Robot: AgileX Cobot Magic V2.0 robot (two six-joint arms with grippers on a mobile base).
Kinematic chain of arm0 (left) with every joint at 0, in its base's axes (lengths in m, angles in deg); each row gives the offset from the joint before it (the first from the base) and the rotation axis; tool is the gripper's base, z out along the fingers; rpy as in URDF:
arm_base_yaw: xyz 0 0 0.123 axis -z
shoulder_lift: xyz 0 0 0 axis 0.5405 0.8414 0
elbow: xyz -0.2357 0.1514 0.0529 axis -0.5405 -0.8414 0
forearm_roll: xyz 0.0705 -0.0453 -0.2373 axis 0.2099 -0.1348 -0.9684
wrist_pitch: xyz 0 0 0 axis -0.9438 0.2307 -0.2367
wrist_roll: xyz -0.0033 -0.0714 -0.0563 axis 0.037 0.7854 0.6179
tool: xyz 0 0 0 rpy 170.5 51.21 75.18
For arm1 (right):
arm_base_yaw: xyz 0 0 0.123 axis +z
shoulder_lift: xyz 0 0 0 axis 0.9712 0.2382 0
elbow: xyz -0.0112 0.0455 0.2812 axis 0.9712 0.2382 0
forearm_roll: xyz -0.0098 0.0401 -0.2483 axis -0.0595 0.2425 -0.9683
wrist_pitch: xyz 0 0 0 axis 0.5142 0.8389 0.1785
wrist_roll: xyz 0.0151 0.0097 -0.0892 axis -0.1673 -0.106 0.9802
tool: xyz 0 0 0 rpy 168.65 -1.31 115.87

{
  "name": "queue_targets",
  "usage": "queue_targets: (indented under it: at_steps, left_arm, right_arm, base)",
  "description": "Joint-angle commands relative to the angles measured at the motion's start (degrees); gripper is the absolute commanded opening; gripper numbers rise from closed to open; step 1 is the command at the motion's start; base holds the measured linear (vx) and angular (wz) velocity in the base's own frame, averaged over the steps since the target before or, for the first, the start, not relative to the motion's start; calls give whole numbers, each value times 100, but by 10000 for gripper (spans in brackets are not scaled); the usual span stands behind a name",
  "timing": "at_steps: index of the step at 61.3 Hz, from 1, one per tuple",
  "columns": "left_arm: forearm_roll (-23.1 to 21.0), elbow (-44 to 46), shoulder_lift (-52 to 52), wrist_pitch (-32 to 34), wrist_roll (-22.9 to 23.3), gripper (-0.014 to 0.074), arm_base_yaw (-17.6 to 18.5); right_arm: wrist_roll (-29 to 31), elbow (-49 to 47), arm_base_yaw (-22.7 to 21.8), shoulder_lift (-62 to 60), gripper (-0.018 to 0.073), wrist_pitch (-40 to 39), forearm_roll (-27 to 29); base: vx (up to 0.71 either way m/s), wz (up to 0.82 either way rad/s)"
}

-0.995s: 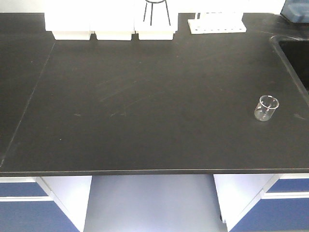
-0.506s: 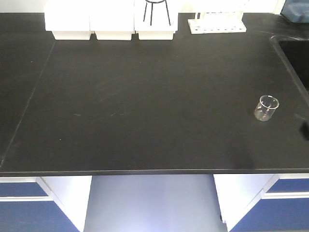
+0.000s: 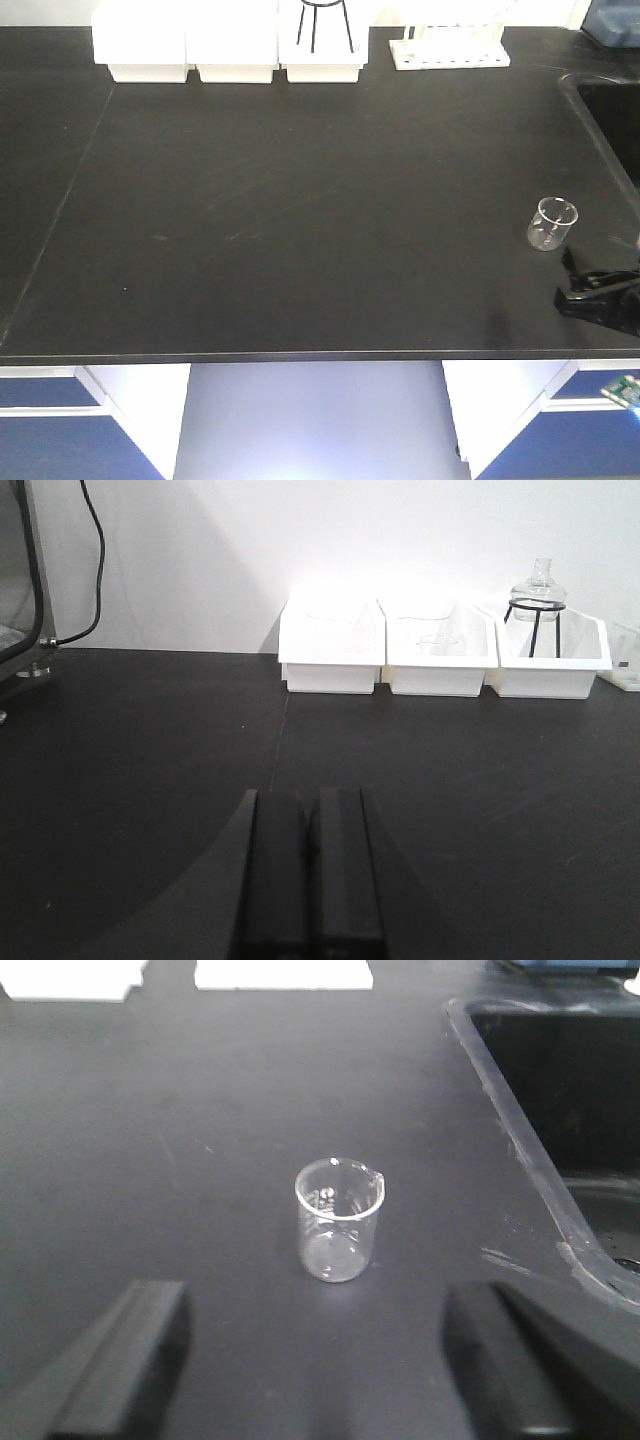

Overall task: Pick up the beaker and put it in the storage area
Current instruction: 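Reach the right gripper to the clear beaker and close around it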

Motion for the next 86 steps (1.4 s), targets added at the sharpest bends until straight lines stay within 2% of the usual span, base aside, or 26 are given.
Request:
queue_targets:
  at_steps: [1,17,23,51,86]
  left_arm:
    - [-32,-125,-109,484,34,-8,36]
    - [-32,-125,-109,484,34,-8,36]
    - [-32,-125,-109,484,34,-8,36]
    - [-32,-125,-109,484,34,-8,36]
    - [-32,-125,-109,484,34,-8,36]
  right_arm:
    - [72,-163,-22,498,647,-1093,-38]
    - [32,-199,-22,2481,624,-3126,-19]
    - [-37,-340,-22,3092,619,-3560,-14]
    - [-124,-1507,-22,4748,601,-3845,171]
    - [-124,-2422,-22,5622,593,-3821,346]
  base:
    - [0,0]
    - [0,0]
    - [0,0]
    - [0,0]
    - [0,0]
